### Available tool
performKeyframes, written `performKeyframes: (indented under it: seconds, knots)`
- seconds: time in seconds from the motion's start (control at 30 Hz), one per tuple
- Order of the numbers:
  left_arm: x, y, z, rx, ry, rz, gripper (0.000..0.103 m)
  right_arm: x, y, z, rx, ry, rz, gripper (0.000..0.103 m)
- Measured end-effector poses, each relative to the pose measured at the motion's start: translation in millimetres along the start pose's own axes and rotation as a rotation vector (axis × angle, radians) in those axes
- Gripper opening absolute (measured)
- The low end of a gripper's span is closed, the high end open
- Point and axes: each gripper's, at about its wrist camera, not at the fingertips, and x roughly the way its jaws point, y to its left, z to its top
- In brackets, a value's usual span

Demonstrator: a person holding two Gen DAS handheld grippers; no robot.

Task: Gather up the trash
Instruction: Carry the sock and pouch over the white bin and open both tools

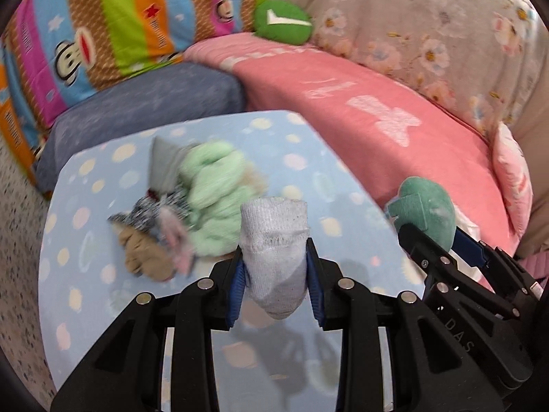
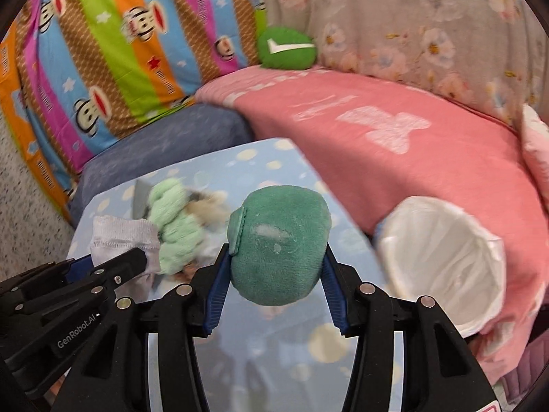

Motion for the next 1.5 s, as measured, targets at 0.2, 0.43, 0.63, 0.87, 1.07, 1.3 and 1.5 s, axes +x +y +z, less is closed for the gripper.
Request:
performKeyframes:
  seconds: [0.2,0.43,0.63,0.87,1.07,1.3,1.5]
  knots:
    - [9,-79,18,0.097,-0.014,-0.092,0.031,-26,-77,9,0.068,-0.050,-0.121,0.050]
    - [28,-157,26,0.195,-0.008,-0.197,0.031,-30,-160,2,0.175,-0.045,-0.225,0.050]
    - [46,-209,31,0.245,0.024,-0.275,0.031,-22,-203,-2,0.229,-0.029,-0.280,0.050]
    - [63,-252,38,0.290,0.030,-0.329,0.033,-10,-245,-6,0.287,-0.008,-0.320,0.052]
    - [66,-265,48,0.266,-0.026,-0.310,0.072,-1,-262,1,0.313,-0.009,-0.331,0.057]
    - [58,-254,58,0.235,-0.069,-0.269,0.084,-10,-258,12,0.300,-0.051,-0.354,0.072]
    - [53,-233,62,0.198,-0.071,-0.243,0.084,-19,-242,17,0.271,-0.065,-0.350,0.077]
